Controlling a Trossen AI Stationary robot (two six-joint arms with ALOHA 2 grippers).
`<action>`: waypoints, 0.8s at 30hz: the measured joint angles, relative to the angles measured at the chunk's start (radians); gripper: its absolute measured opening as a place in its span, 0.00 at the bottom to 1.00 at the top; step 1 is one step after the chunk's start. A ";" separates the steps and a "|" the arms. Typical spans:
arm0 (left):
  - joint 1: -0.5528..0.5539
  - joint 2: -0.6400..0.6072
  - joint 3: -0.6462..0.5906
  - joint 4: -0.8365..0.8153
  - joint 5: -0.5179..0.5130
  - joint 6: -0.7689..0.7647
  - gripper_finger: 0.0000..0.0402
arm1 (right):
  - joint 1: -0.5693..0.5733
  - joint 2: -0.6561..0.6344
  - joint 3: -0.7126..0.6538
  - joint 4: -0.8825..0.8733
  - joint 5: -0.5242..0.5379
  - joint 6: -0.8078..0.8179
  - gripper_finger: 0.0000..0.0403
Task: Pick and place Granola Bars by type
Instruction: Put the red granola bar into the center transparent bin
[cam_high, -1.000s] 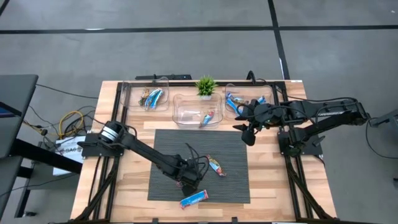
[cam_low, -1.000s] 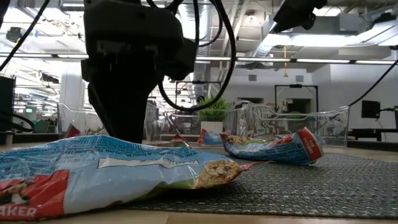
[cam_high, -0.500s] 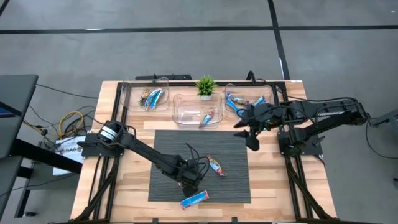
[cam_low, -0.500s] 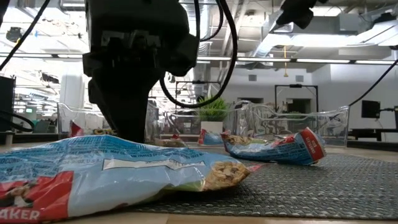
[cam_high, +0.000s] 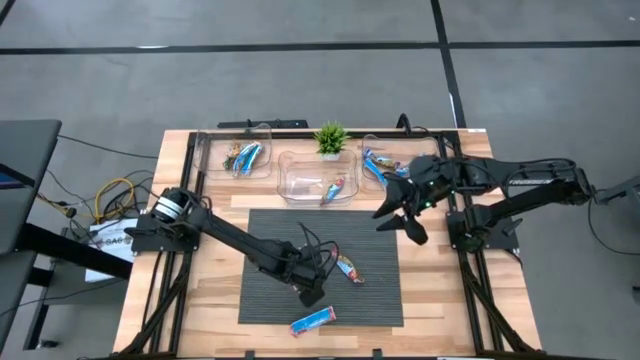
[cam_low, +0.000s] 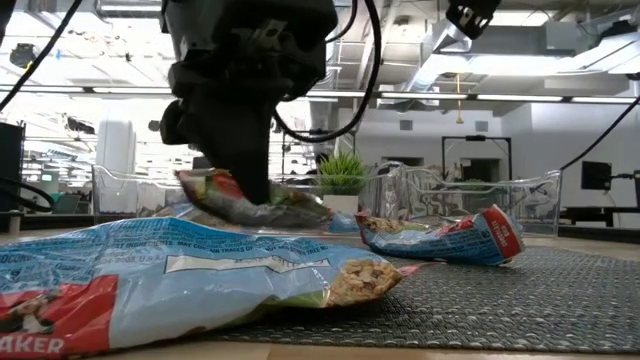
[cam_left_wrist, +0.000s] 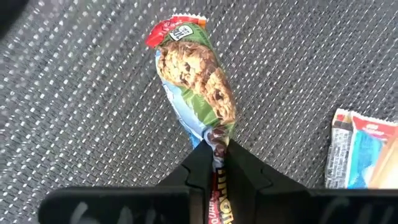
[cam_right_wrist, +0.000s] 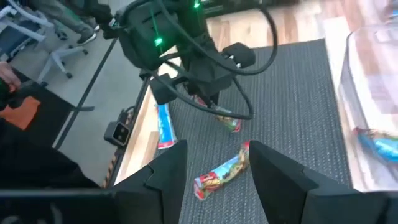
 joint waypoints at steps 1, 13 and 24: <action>0.006 -0.003 0.000 0.002 -0.002 0.000 0.06 | -0.007 0.000 0.000 0.008 0.001 0.000 0.41; 0.149 -0.188 0.001 -0.086 -0.228 0.073 0.06 | -0.087 0.000 0.000 0.062 0.286 -0.020 0.41; 0.413 -0.287 0.002 -0.073 -0.303 0.269 0.06 | -0.165 0.000 0.000 0.081 0.580 0.043 0.41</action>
